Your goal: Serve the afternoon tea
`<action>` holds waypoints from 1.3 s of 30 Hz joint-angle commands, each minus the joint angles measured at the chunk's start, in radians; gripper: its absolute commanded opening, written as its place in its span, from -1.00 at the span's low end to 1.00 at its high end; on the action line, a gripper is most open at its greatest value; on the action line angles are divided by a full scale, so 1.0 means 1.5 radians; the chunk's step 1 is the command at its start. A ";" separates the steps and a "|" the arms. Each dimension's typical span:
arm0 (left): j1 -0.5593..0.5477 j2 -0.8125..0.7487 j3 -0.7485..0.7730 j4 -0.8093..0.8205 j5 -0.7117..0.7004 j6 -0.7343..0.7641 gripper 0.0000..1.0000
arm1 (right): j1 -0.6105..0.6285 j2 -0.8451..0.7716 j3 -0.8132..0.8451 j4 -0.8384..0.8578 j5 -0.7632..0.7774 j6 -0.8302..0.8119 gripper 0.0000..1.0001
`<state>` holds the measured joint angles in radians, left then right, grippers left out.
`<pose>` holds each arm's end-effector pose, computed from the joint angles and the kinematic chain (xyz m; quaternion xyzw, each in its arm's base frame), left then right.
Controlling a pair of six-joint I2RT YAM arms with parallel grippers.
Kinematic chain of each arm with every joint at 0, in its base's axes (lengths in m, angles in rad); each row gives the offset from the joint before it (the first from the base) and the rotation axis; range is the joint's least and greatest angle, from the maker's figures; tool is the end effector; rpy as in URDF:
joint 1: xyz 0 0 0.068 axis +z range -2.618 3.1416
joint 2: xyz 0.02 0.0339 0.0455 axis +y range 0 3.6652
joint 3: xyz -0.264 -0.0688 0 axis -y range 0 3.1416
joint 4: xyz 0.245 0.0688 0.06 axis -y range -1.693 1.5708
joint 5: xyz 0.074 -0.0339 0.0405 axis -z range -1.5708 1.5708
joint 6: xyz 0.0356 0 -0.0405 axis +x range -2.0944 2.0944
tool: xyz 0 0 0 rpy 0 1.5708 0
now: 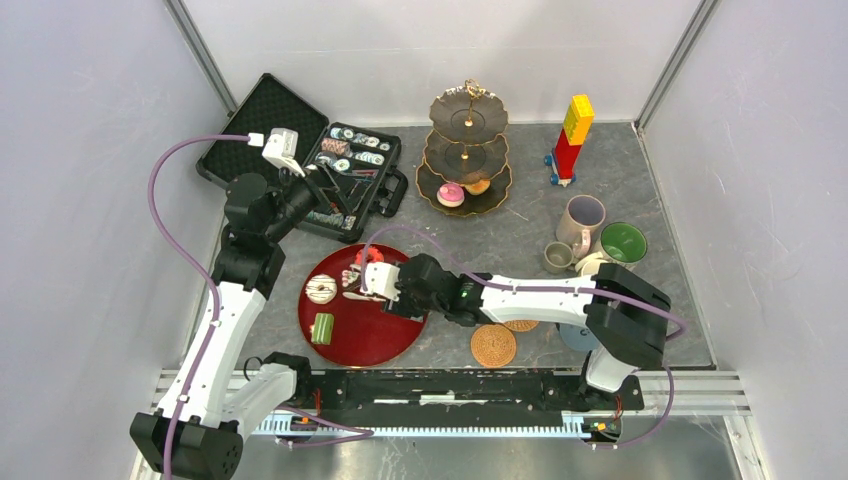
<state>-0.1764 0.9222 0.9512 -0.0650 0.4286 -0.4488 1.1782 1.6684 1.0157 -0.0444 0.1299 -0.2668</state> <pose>0.2041 -0.0514 0.3871 0.0508 0.7168 -0.3543 0.5984 0.1422 0.3314 0.2049 -0.5773 0.6964 0.1330 0.4050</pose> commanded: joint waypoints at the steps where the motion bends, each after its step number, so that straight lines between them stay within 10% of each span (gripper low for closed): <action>1: -0.002 -0.006 0.017 0.024 0.016 -0.039 1.00 | -0.001 -0.013 -0.017 0.006 0.016 0.009 0.20; 39: -0.002 -0.001 0.017 0.028 0.026 -0.045 1.00 | -0.027 0.122 0.112 -0.032 -0.042 0.018 0.17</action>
<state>-0.1761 0.9230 0.9512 -0.0647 0.4370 -0.4721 1.1385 1.8286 1.1156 -0.0975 0.0933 -0.2291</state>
